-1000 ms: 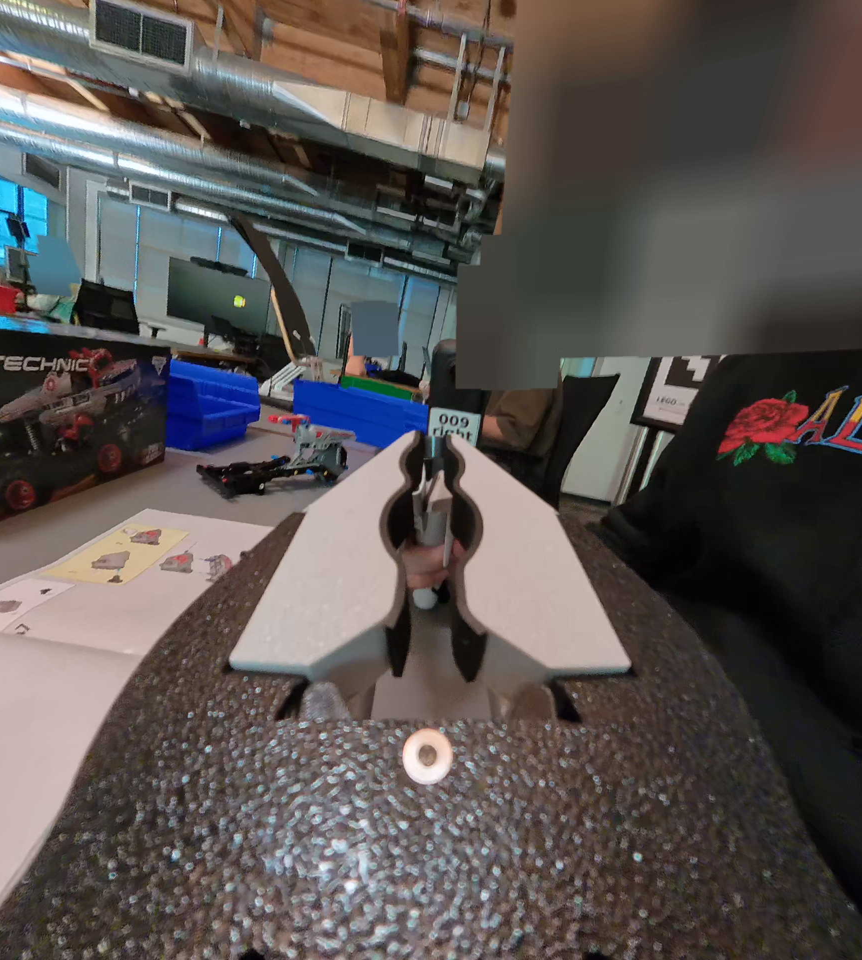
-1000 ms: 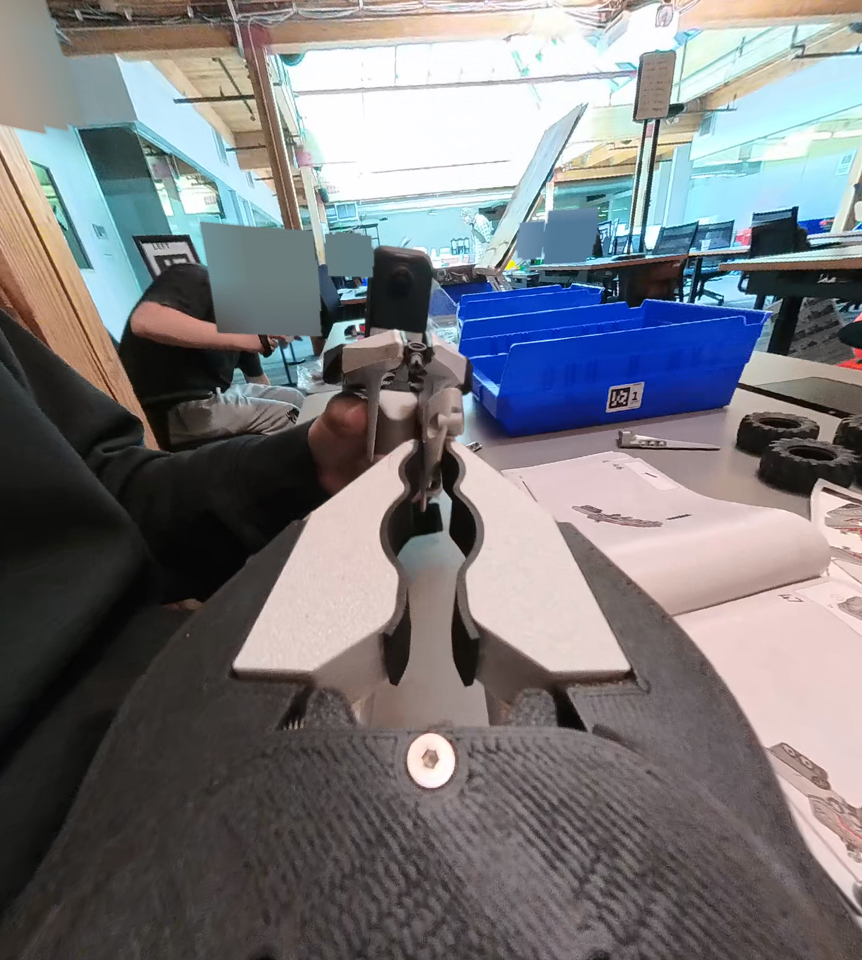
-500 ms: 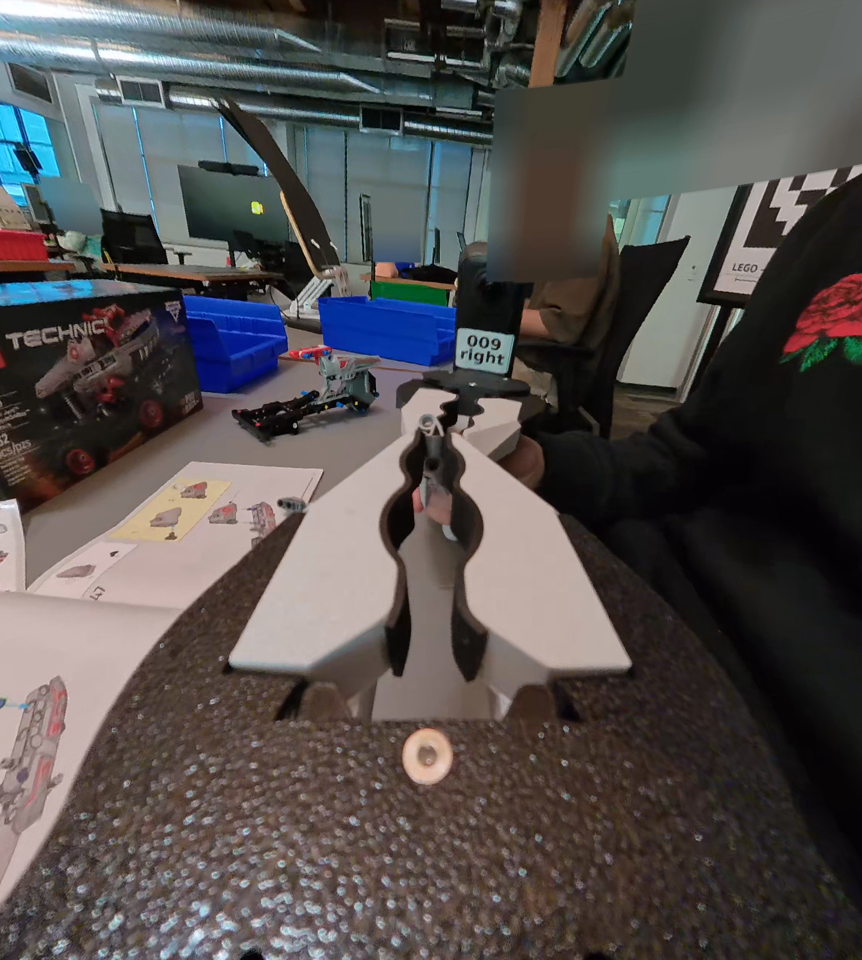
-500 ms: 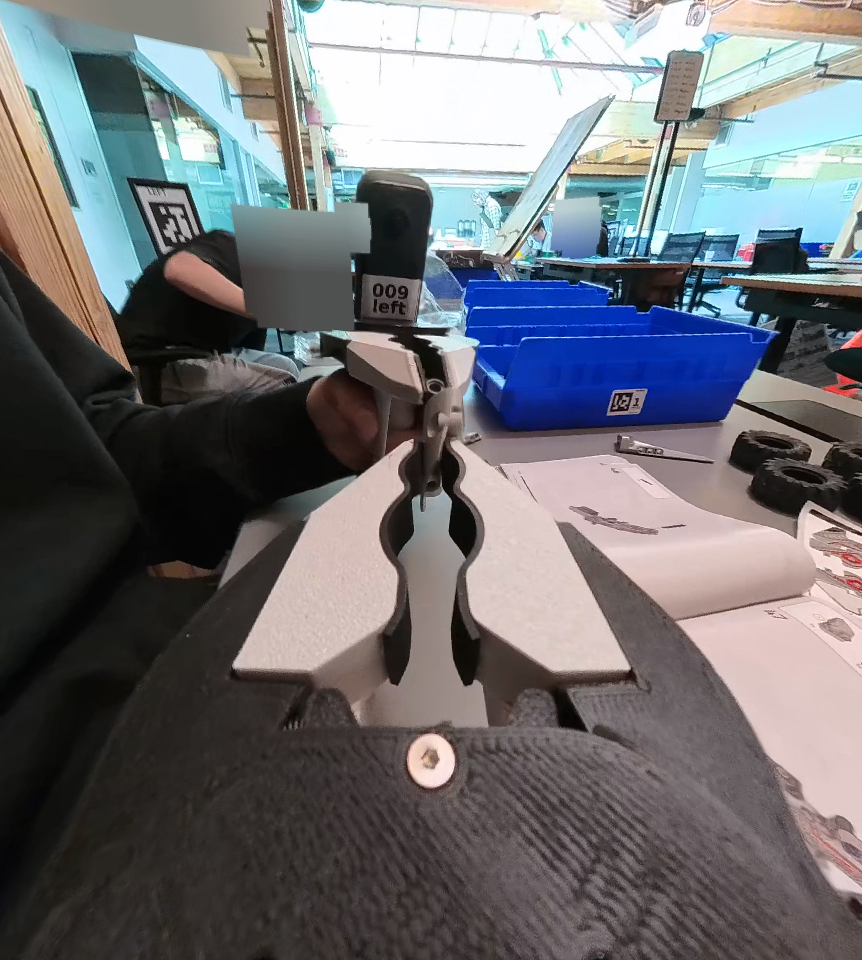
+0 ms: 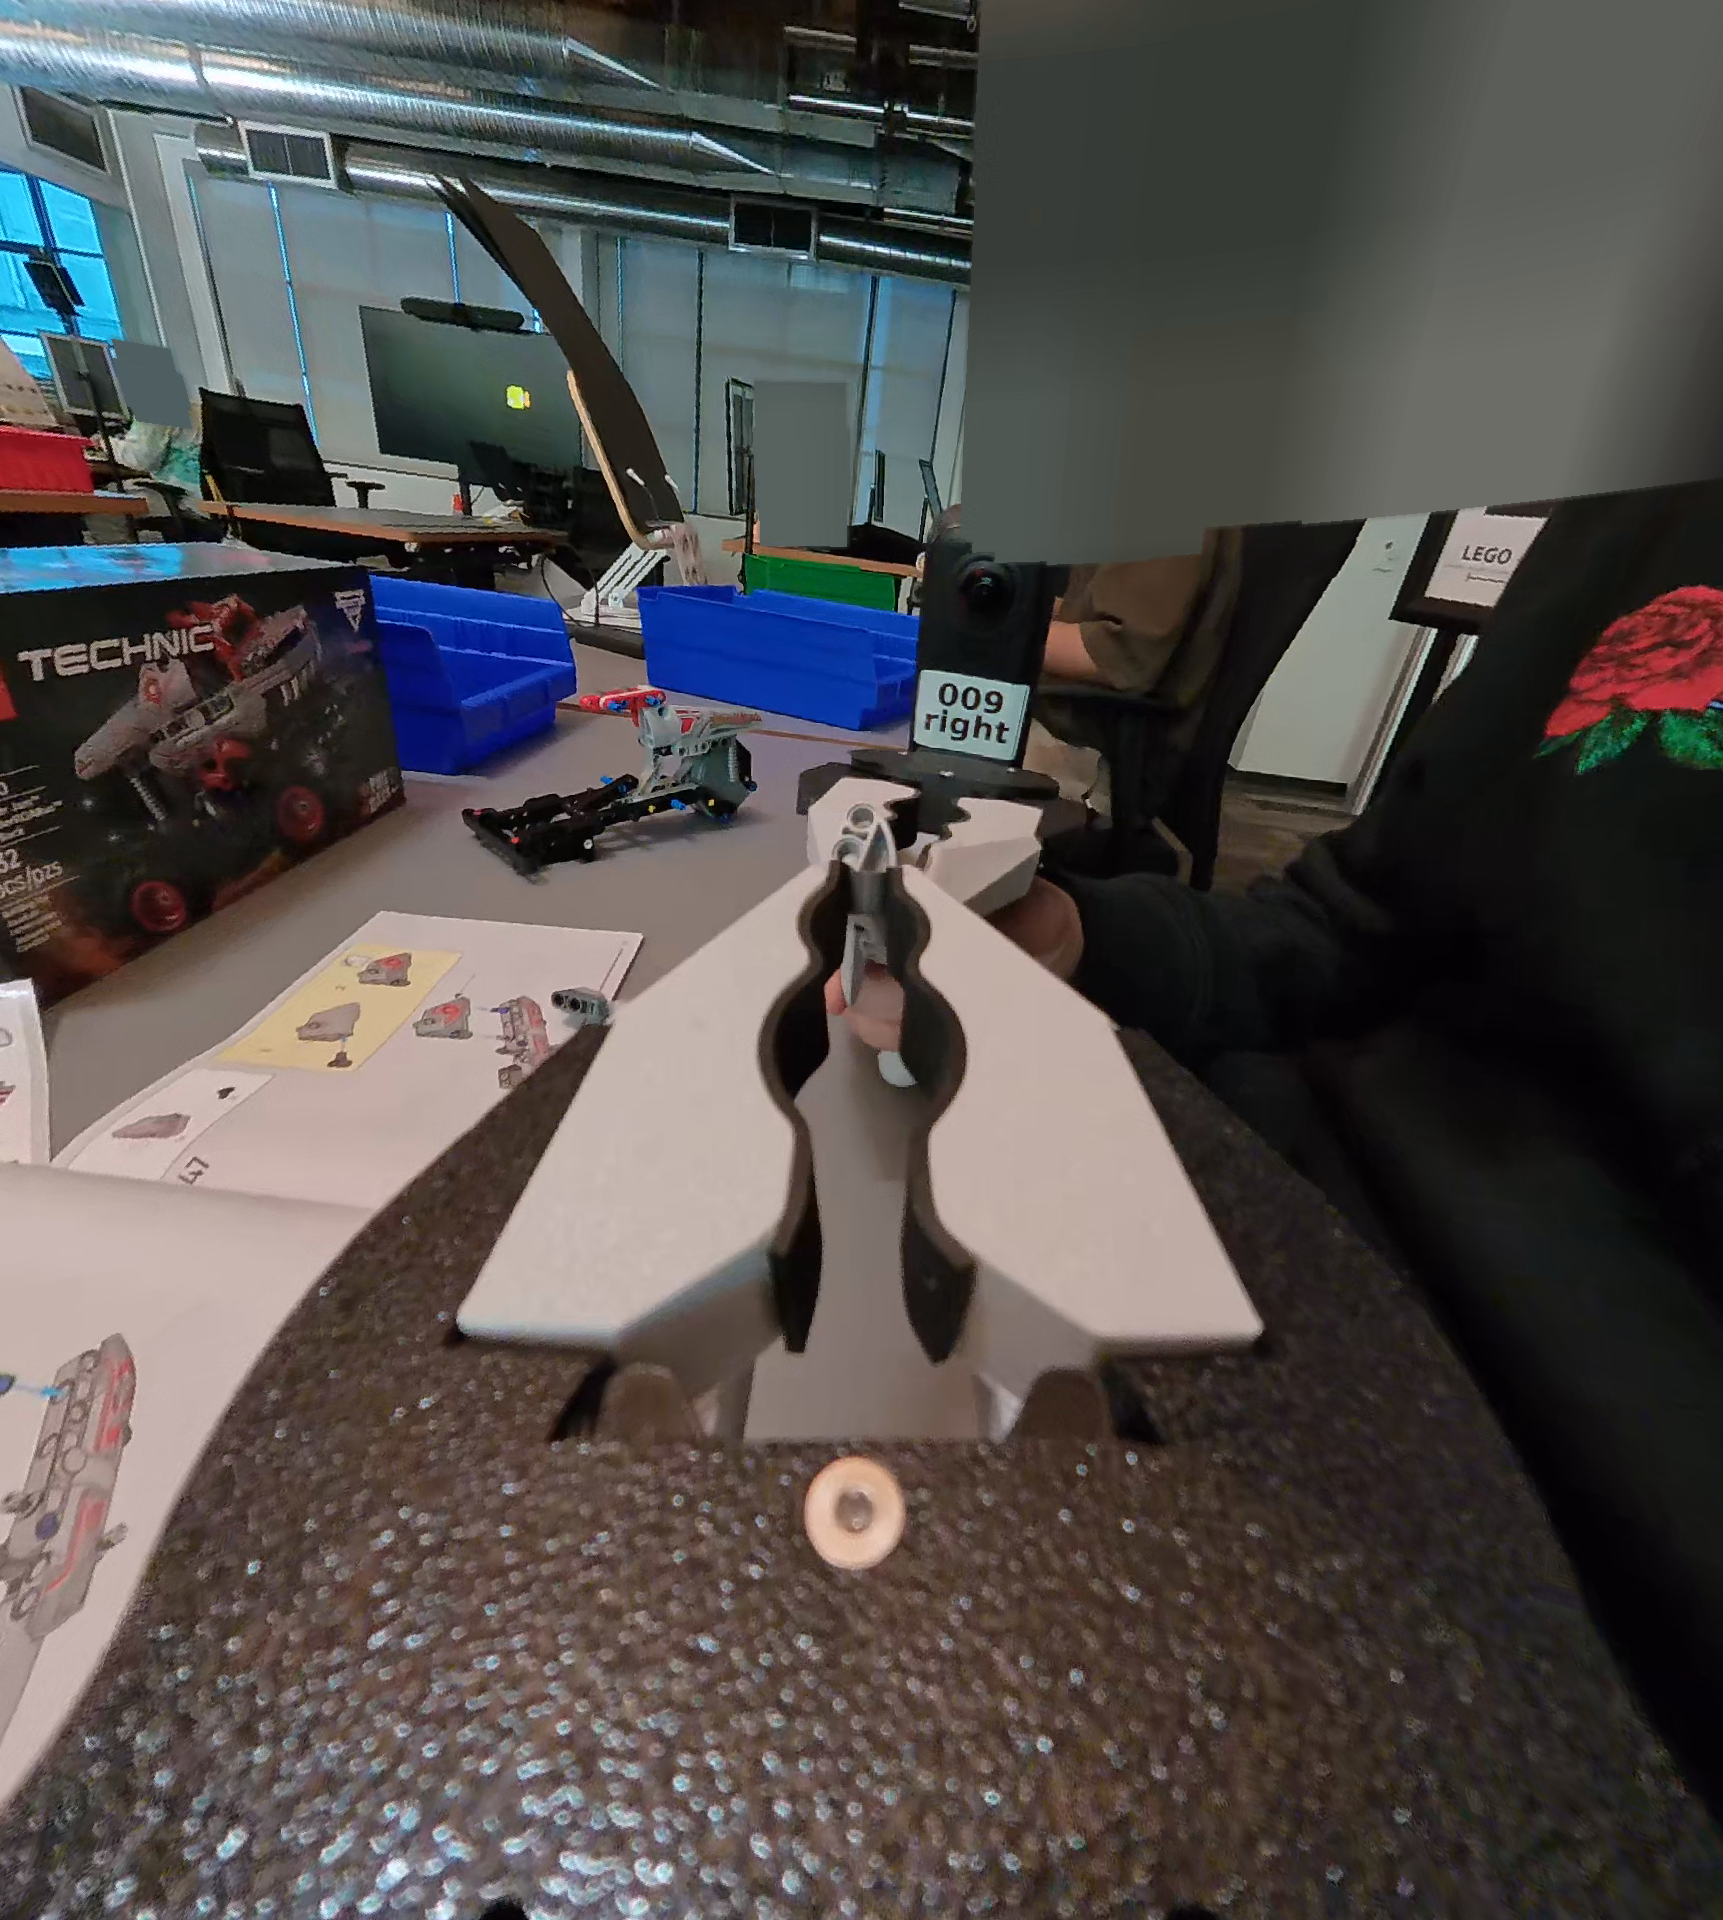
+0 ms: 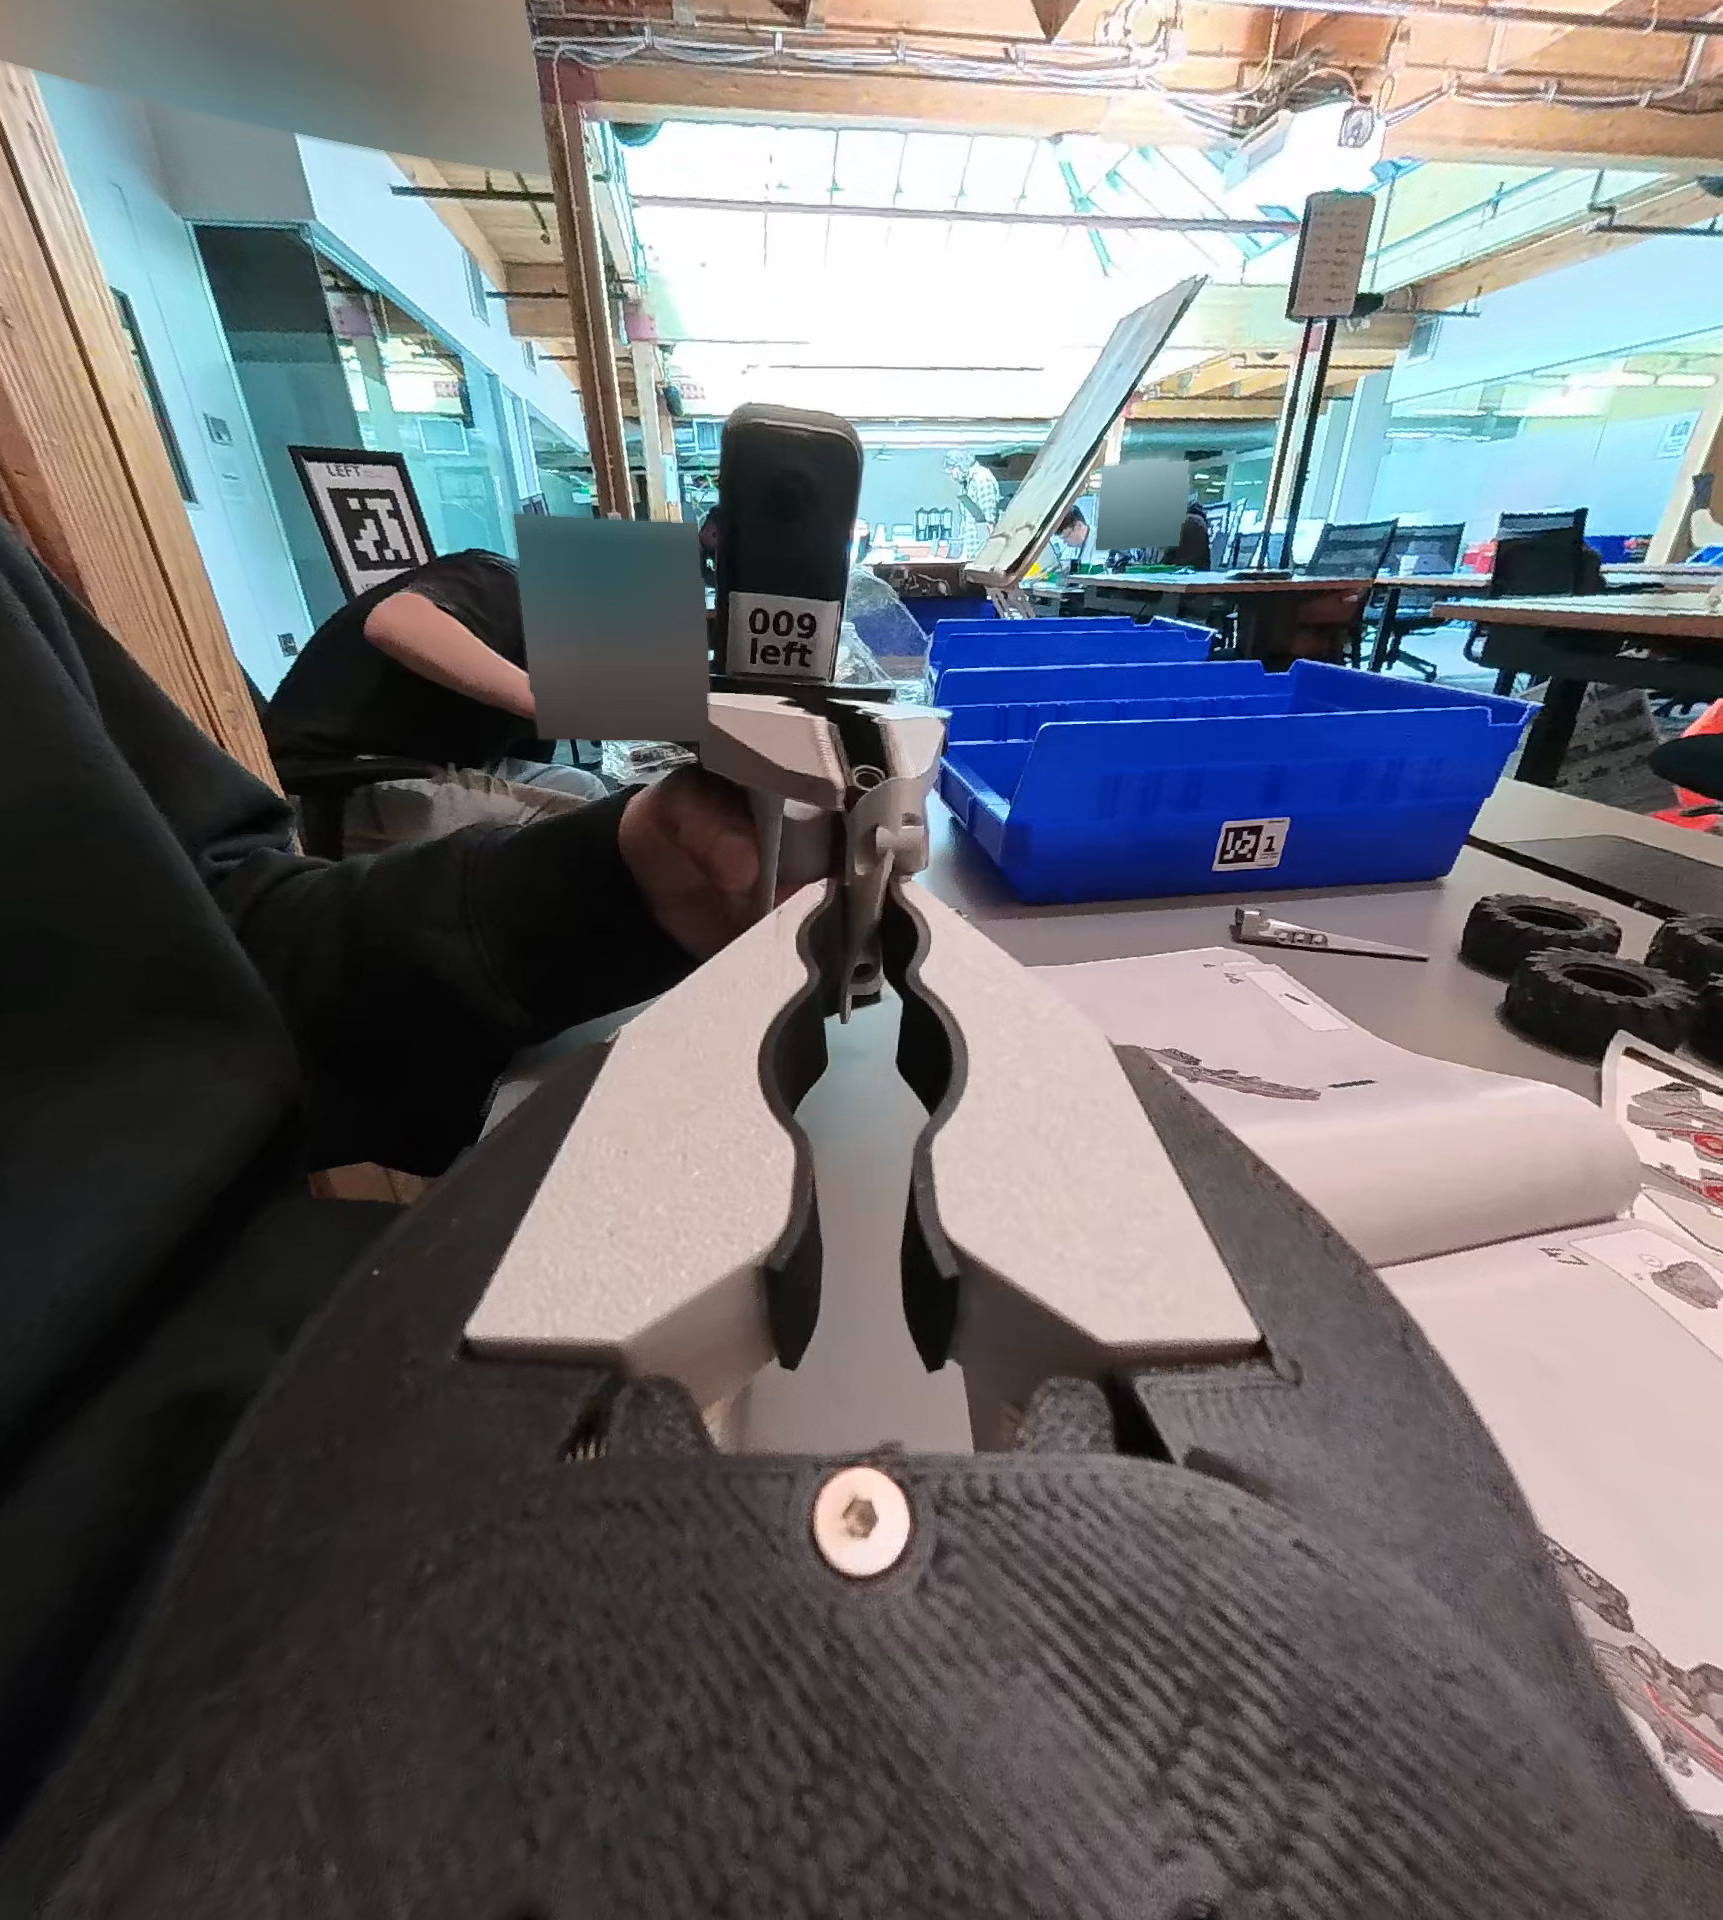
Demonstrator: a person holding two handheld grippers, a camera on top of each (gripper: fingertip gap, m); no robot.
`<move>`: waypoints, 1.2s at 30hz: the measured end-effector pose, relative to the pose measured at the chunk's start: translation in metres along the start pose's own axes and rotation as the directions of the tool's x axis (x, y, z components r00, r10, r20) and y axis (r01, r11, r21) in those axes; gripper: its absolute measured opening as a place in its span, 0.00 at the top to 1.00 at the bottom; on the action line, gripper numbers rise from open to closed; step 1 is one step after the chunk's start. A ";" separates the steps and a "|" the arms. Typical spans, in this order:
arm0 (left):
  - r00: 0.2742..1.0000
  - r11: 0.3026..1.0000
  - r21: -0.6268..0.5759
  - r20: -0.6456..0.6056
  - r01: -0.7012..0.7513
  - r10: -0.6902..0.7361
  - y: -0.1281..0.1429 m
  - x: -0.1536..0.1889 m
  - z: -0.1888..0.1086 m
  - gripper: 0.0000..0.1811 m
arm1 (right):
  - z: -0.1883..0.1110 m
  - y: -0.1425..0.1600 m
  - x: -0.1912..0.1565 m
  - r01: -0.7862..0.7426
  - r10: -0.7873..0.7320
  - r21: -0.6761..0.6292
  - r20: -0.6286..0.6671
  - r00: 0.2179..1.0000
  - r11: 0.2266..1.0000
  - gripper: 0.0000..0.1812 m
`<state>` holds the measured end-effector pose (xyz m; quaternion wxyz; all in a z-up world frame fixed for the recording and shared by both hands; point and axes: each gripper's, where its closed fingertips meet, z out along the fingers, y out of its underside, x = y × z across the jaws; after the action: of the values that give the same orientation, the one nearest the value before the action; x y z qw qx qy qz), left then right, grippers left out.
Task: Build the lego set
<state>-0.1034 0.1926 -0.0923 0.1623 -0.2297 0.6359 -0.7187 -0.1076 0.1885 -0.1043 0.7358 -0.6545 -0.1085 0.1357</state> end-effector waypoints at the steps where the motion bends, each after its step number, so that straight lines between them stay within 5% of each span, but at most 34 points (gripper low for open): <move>1: 1.000 1.000 0.009 0.000 0.011 -0.011 -0.001 0.000 0.001 0.97 | 0.000 -0.001 0.000 0.005 -0.005 0.007 -0.006 1.000 1.000 0.97; 15: 0.999 0.994 -0.108 0.032 0.029 -0.025 0.005 0.001 0.003 0.97 | -0.003 0.000 -0.001 0.115 -0.116 -0.023 -0.020 0.993 0.993 0.97; 21: 0.999 0.971 -0.233 -0.002 -0.045 0.046 0.020 0.009 0.006 0.97 | -0.011 0.012 -0.009 0.149 -0.139 -0.107 0.095 0.986 0.983 0.97; 36: 0.990 0.970 -0.199 -0.040 -0.138 0.132 0.011 0.022 0.014 0.97 | -0.018 -0.002 -0.019 -0.157 0.153 -0.005 0.264 0.952 0.988 0.98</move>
<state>-0.1148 0.1677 -0.0994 0.1782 -0.1915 0.7216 -0.6410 -0.1193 0.1649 -0.1037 0.7070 -0.6314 -0.1524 0.2798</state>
